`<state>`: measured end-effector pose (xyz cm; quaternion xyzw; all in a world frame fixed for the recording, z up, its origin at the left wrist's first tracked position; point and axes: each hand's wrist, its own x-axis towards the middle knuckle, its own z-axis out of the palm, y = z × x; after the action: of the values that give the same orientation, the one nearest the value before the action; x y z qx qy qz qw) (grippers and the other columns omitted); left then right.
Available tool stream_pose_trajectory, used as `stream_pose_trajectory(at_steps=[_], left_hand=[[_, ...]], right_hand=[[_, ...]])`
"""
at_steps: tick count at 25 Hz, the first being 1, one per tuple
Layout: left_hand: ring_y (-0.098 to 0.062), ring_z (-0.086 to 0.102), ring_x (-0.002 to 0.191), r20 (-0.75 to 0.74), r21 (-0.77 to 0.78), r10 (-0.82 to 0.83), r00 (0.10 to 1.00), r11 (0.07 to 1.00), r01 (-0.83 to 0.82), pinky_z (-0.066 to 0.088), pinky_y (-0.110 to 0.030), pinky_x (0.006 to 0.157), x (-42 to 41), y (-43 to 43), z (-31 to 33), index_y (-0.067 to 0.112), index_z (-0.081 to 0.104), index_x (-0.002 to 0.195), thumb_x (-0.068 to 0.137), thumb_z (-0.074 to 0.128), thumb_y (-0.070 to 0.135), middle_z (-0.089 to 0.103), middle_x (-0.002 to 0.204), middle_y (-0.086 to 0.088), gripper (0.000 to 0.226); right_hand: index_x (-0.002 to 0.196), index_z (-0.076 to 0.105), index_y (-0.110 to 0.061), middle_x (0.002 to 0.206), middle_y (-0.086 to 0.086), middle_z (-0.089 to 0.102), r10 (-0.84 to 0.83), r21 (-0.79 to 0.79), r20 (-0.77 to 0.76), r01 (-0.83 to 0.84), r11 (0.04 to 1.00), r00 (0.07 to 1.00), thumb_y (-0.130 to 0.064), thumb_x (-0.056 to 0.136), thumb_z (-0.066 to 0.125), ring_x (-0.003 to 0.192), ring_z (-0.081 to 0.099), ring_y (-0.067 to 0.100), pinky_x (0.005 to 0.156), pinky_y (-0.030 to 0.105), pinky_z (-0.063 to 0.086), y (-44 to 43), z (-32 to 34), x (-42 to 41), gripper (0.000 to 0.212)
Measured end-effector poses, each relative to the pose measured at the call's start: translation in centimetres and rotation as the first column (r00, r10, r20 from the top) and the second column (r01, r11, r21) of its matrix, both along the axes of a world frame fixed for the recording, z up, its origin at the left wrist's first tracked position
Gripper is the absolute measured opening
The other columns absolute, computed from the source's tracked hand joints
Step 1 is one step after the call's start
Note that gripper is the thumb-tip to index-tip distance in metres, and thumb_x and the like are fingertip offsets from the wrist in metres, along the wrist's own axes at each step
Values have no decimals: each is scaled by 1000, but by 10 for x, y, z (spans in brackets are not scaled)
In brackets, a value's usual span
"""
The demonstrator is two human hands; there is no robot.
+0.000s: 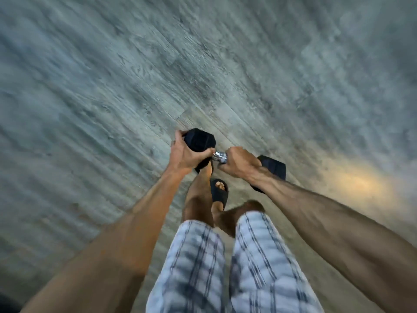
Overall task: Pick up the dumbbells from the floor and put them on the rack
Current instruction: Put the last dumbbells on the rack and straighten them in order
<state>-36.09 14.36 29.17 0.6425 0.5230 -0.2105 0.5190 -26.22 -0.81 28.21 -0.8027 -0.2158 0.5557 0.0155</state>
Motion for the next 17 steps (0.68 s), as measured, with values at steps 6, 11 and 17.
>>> stream_pose_trajectory(at_steps=[6, 11, 17], left_hand=[[-26, 55, 118, 79, 10, 225, 971, 974, -226, 48, -36, 98, 5, 1, 168, 12, 42, 125, 56, 90, 46, 57, 126, -11, 91], [-24, 58, 113, 147, 55, 443, 884, 889, -454, 51, -36, 93, -10, -7, 227, 15, 41, 124, 57, 90, 46, 58, 124, -8, 88], [-22, 60, 111, 188, 85, 709, 679, 677, -731, 50, -31, 89, -46, -14, 265, 14, 41, 125, 62, 91, 36, 60, 120, -6, 83]], right_hand=[[74, 52, -18, 67, 3, 60, 238, 90, 87, -245, 965, 967, -31, 76, 63, 65, 64, 30, 54, 33, 48, 29, 163, 38, 17], [72, 55, -18, 61, -1, 60, 441, 147, 98, -451, 880, 892, -40, 73, 60, 55, 61, 24, 47, 28, 44, 54, 221, 55, 23], [71, 49, -18, 61, -1, 52, 747, 182, 135, -758, 627, 651, -33, 75, 61, 60, 57, 27, 54, 30, 42, 113, 257, 39, 19]])
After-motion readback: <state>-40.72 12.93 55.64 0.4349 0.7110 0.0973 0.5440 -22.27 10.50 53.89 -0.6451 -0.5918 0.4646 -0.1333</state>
